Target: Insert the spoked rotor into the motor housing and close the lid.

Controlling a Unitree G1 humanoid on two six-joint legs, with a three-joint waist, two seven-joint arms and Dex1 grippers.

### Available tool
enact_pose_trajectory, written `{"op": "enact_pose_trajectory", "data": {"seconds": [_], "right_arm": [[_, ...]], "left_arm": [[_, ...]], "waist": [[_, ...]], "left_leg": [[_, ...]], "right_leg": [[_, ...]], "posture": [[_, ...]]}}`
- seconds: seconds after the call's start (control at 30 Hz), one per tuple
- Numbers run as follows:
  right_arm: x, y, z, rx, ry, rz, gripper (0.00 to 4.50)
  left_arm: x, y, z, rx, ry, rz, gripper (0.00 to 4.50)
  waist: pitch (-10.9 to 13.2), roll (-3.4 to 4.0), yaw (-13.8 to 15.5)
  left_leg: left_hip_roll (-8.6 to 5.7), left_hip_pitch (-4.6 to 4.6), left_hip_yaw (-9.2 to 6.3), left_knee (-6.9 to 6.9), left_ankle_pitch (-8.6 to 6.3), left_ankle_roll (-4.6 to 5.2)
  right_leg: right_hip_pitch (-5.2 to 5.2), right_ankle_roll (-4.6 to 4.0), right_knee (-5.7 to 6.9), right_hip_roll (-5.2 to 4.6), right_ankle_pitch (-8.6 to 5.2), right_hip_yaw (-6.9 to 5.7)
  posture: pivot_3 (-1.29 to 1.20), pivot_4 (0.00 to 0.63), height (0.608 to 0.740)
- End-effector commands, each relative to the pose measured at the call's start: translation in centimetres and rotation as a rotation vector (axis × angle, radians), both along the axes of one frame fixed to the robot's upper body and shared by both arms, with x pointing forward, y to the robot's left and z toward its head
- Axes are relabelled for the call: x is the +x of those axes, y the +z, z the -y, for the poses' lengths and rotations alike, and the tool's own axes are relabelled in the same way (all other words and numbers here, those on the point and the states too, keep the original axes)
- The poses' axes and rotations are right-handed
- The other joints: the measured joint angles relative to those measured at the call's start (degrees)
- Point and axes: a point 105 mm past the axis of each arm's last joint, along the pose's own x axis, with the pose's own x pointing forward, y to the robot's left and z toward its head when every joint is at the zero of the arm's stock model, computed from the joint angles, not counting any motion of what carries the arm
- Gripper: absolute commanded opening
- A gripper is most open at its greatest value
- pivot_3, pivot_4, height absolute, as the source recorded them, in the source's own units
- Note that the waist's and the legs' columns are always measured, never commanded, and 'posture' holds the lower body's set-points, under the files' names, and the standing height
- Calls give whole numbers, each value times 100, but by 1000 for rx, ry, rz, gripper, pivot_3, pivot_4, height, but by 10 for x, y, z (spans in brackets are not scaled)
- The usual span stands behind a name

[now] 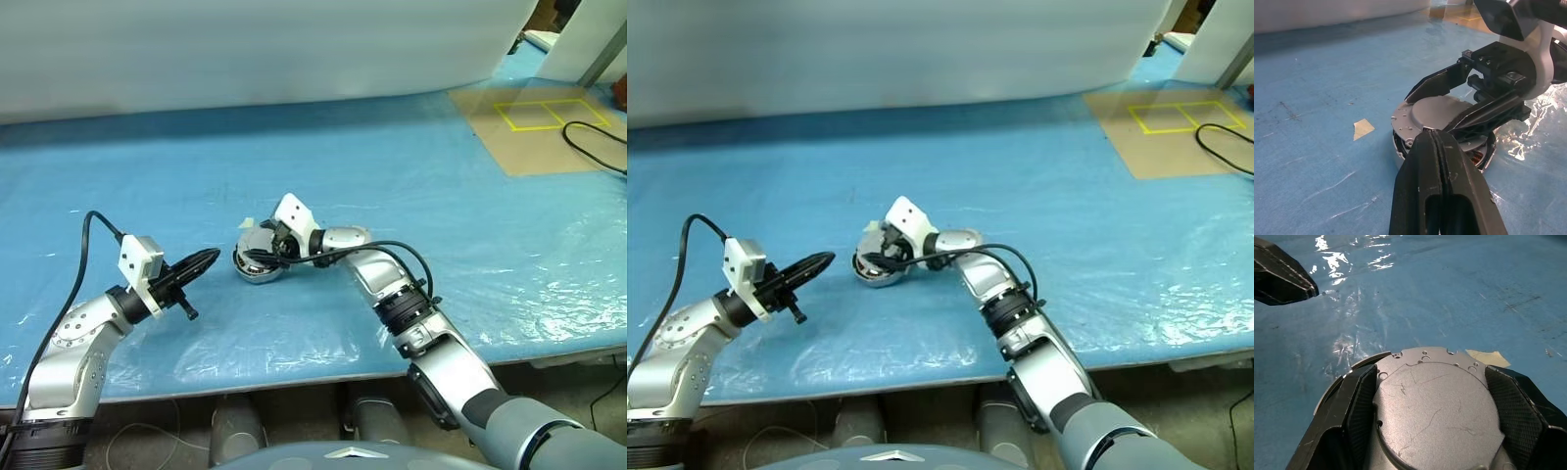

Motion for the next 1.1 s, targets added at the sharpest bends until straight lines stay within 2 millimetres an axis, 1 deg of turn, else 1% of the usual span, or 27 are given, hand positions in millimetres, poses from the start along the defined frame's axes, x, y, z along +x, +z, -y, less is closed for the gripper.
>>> {"op": "enact_pose_trajectory", "data": {"seconds": [0.03, 0.13, 0.27, 0.33, 0.47, 0.6, 0.67, 0.77, 0.9, 0.93, 1.0, 1.07, 1.1], "right_arm": [[6, 8, -1, -17, -46, 28, 3147], [2, 14, -4, 6, -32, 34, 3147], [-16, 23, -11, 80, 72, 38, 3147], [-20, 22, -11, 88, 83, 23, 3147], [-17, 18, -11, 68, 28, 9, 3147], [-9, 11, -9, 9, -53, 16, 3147], [-9, 7, -7, -31, -76, 19, 3147], [-14, 10, -9, -66, -61, 73, 3147], [-27, 17, -17, -38, 35, 110, 3147], [-34, 18, -19, -13, 97, 100, 3147], [-41, 15, -19, 6, 146, 34, 3147], [-37, 10, -16, 14, 93, -80, 3147], [-33, 8, -14, 4, 65, -83, 3147]], "left_arm": [[-1, 7, 0, 7, 1, 41, 0], [0, 8, 1, 5, 5, 40, 0], [2, 9, 1, 3, 12, 43, 0], [2, 10, 1, 0, 15, 43, 0], [3, 9, 1, -2, 18, 38, 0], [4, 5, 0, -4, 22, 29, 0], [4, 4, -1, -3, 23, 27, 0], [4, 1, -3, -2, 28, 22, 0], [5, -1, -4, 0, 29, 17, 0], [5, -1, -4, 0, 29, 16, 0], [5, -2, -5, 1, 28, 14, 0], [6, -3, -4, 1, 26, 13, 0], [6, -4, -4, 1, 25, 11, 0]], "waist": [[0, 0, 0], [0, 0, 0], [0, 0, 1], [0, 0, 1], [0, 0, 1], [0, 1, 1], [0, 0, 2], [0, 1, 3], [0, 0, 4], [0, 0, 4], [0, 0, 1], [0, 0, 1], [0, 0, 0]], "left_leg": [[0, 0, 0, 1, 0, 0], [0, 0, 0, 3, 0, 0], [0, -1, 0, 4, 0, 0], [0, -3, 0, 4, 0, 0], [0, -6, 0, 1, 0, -1], [0, -4, 0, 0, 0, -1], [0, -2, 0, 1, 0, -1], [-1, 1, 0, 2, 0, -1], [-1, -1, 0, 4, 0, -1], [-1, -1, 0, 4, 0, -1], [-1, -3, 0, 3, 0, -1], [0, -4, -1, -2, 0, -1], [0, -3, -1, -5, 0, -1]], "right_leg": [[0, 0, 0, 0, 0, 0], [0, 0, 1, 0, 0, 0], [-1, 0, 0, 0, 0, 1], [-2, 1, 0, 0, 0, 1], [-6, 2, 0, 1, 1, 0], [-6, 1, 1, 1, 1, 0], [-6, 1, 1, 1, 1, 0], [-5, 1, 1, 1, 1, 0], [-5, 2, 1, 1, 1, 1], [-5, 2, 1, 1, 1, 1], [-5, 3, 1, 1, 1, 1], [-6, 3, 0, 1, 2, 0], [-6, 3, 0, 1, 2, 1]], "posture": [[0, 150, 740], [0, 150, 740], [0, 150, 740], [0, 150, 740], [0, 150, 740], [0, 150, 740], [0, 150, 740], [0, 150, 740], [0, 150, 740], [0, 150, 740], [0, 150, 740], [0, 150, 740], [0, 150, 740]]}}
